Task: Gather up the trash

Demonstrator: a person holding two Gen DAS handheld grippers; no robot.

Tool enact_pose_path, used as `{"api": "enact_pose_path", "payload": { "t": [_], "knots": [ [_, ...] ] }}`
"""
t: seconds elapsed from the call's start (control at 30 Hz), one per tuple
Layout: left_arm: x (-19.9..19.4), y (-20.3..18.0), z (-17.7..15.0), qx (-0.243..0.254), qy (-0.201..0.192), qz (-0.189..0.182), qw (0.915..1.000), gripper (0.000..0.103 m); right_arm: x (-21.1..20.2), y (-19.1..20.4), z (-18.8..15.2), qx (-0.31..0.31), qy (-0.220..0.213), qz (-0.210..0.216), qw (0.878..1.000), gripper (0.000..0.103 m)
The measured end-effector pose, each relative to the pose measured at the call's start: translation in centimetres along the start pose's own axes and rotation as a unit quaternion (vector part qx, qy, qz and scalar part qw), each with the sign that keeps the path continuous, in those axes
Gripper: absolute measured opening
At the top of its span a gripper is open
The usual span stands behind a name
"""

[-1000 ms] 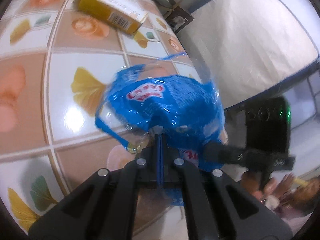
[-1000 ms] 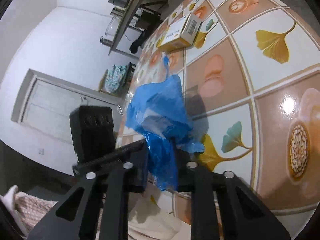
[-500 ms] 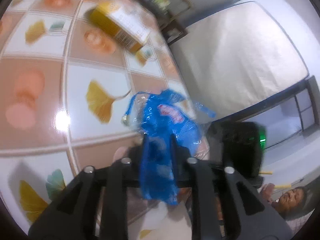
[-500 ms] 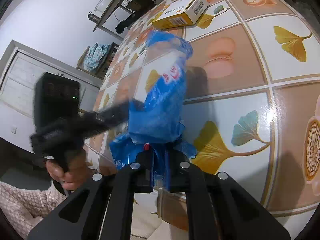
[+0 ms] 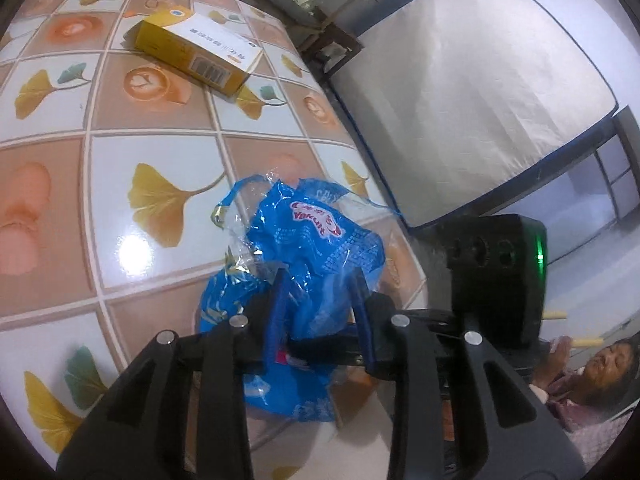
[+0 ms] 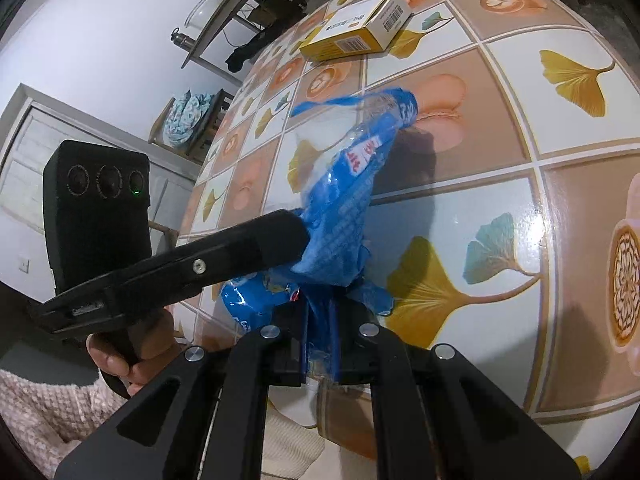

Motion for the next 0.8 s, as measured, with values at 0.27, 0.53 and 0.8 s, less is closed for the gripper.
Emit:
{"api": "enact_pose_path", "payload": {
  "t": [0.27, 0.53, 0.8],
  "knots": [
    [0.4, -0.3, -0.9, 0.034, 0.010, 0.066, 0.9972, 0.030, -0.3, -0.1, -0.6, -0.003, -0.006, 0.001, 1.000, 0.010],
    [1.0, -0.4, -0.7, 0.049, 0.010, 0.088, 0.9949, 0.030, -2.8, -1.3, -2.1, 0.015, -0.031, 0.008, 0.999, 0.026],
    [1.0, -0.5, -1.1, 0.074, -0.011, 0.090, 0.9931, 0.030, -7.5, -2.3, -1.2, 0.045, -0.107, -0.022, 0.993, 0.030]
  ]
}}
Point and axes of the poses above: each gripper's, at about its wrist camera, not at the fingertips, and x roughly the way its jaws point, y to its left, z to its top, the point moved 6 cm from there along x, roughly the way its jaws point, and after that the axes turned 10 degrees about y, right-handed, at the moved point
